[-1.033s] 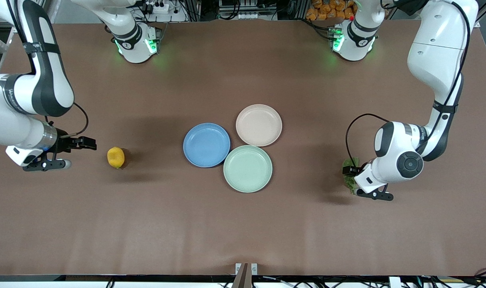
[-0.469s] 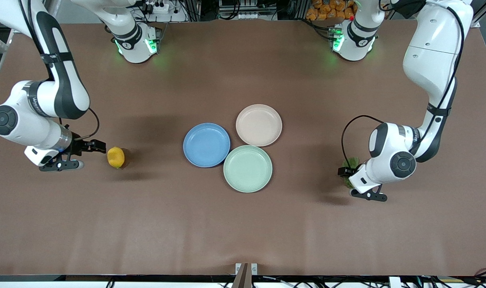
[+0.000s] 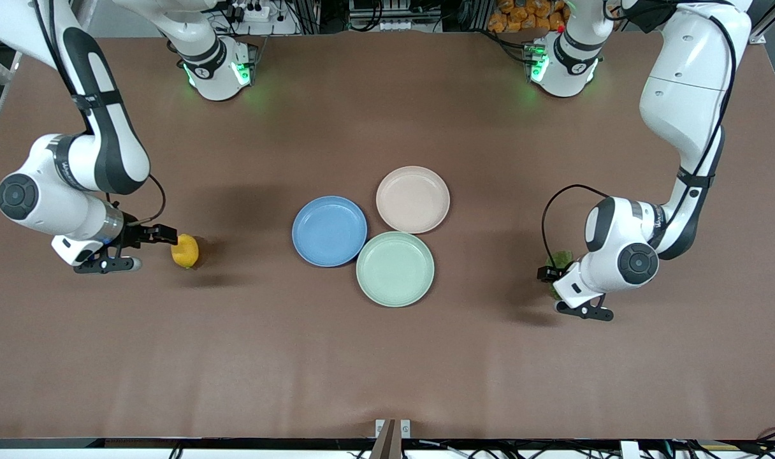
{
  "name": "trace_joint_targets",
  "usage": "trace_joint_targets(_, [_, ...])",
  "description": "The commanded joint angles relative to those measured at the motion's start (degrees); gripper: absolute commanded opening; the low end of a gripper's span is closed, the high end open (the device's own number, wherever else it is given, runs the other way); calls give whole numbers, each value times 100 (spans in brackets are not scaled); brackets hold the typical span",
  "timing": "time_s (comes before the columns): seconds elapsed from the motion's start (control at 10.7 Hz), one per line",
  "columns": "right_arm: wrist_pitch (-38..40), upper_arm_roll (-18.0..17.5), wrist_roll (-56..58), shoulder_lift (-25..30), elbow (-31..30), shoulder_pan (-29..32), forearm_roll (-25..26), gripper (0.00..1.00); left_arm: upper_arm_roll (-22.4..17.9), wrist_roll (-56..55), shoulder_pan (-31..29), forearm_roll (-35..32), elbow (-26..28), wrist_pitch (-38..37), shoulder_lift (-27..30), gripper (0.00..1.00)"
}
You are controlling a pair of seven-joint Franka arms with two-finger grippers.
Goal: Place lemon and lettuce in plates
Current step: 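Close the left gripper on the lettuce while the right gripper grasps the lemon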
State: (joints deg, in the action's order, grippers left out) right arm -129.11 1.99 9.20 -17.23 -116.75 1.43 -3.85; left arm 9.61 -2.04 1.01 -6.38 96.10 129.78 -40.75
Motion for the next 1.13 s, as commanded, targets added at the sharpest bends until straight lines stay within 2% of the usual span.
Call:
trace_joint_targets(0.0, [-561,3,-59,-87,-321,-64,-116,100,6,-147,22,-30,-39,47,-21,18])
trace_joint_targets(0.09, [-659,3,-59,-192,-331,-64,-116,100,6,-235,39,-73,-30,47,-21,4])
trace_joint_targets(0.19, [-738,3,-59,-263,-331,-73,-116,100,6,-236,66,-82,-30,47,-21,0])
trace_joint_targets(0.66, [-1036,3,-59,-482,-418,-73,-116,100,6,-262,66,-91,-39,47,32,0])
trace_joint_targets(1.03, [-1310,3,-59,-641,-463,-73,-116,100,94,-542,162,-91,-39,-31,400,0])
